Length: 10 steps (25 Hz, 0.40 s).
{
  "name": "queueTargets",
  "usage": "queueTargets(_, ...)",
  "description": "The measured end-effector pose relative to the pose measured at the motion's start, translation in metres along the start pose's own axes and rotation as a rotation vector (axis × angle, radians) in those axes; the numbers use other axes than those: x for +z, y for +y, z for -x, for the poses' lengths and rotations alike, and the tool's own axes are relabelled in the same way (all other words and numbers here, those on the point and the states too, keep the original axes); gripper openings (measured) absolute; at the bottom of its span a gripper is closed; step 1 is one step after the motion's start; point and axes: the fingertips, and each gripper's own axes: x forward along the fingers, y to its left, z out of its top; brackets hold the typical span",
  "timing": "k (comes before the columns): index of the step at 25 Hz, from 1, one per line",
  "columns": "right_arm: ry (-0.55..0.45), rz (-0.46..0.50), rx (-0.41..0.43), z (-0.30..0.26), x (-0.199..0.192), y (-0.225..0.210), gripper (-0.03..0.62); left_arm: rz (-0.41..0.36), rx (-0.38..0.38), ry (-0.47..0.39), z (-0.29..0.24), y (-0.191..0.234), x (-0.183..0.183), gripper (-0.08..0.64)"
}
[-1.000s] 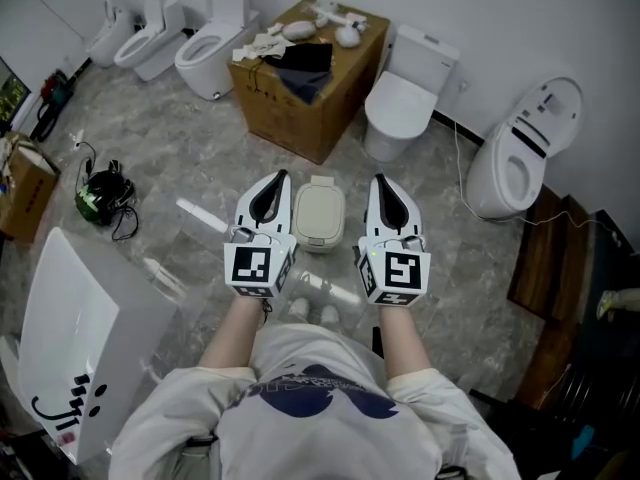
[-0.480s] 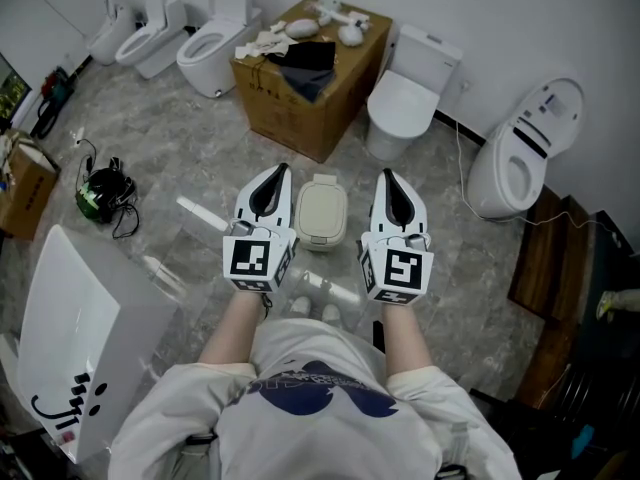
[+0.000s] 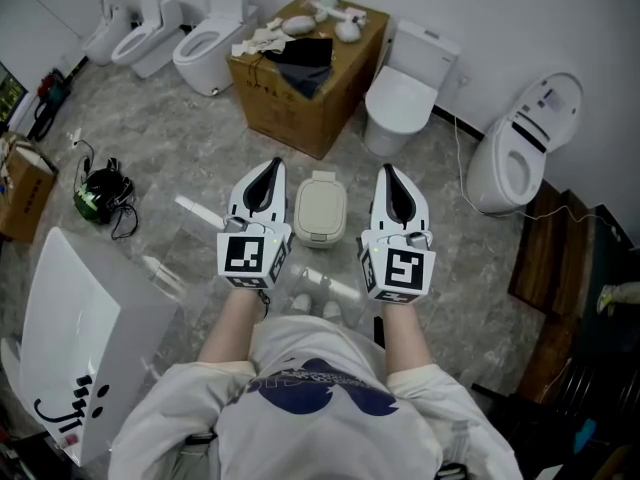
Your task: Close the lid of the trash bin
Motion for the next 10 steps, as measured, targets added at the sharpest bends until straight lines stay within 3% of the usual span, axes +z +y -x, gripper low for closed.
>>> queueTargets(10, -0.024, 0.032, 0.002, -0.005, 0.008, 0.002, 0.006, -0.003, 0.017, -0.013, -0.002, 0.013, 0.003, -0.002)
